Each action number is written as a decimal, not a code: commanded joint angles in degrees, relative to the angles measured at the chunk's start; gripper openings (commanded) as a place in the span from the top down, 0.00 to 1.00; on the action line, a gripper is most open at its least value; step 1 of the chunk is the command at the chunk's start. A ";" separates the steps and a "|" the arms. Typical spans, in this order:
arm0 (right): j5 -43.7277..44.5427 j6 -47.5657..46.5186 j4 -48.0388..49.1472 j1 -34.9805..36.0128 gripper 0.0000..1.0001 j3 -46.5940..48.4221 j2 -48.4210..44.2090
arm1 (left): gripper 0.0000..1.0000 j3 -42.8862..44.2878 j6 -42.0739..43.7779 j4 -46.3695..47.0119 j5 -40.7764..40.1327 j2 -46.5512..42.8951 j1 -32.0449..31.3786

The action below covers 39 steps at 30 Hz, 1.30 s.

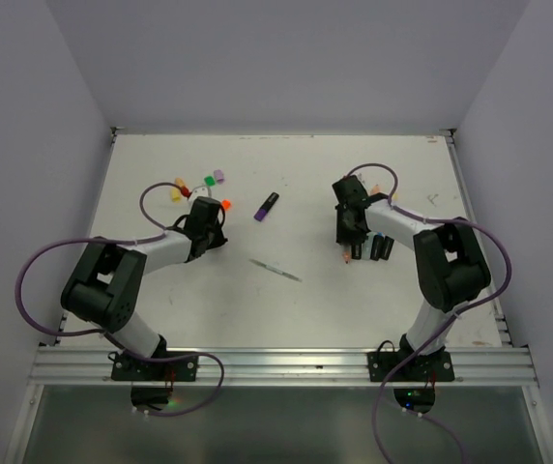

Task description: Open the pen caps

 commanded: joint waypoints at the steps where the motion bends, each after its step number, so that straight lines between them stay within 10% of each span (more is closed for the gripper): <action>1: 3.27 -0.92 0.63 0.72 0.90 0.15 0.19 | 1.00 1.64 1.18 -0.12 -2.72 1.05 0.51; 14: 10.92 0.22 -2.18 4.41 0.47 4.80 -0.25 | 0.55 -0.64 0.83 1.20 -2.46 0.08 0.60; 27: 8.11 13.56 -10.51 11.53 0.47 38.62 16.97 | 0.35 -1.70 1.44 0.92 -0.36 -10.10 0.60; 39: 7.15 13.33 -7.11 8.46 0.46 25.04 4.16 | 0.29 15.07 12.61 9.27 13.44 5.16 -4.32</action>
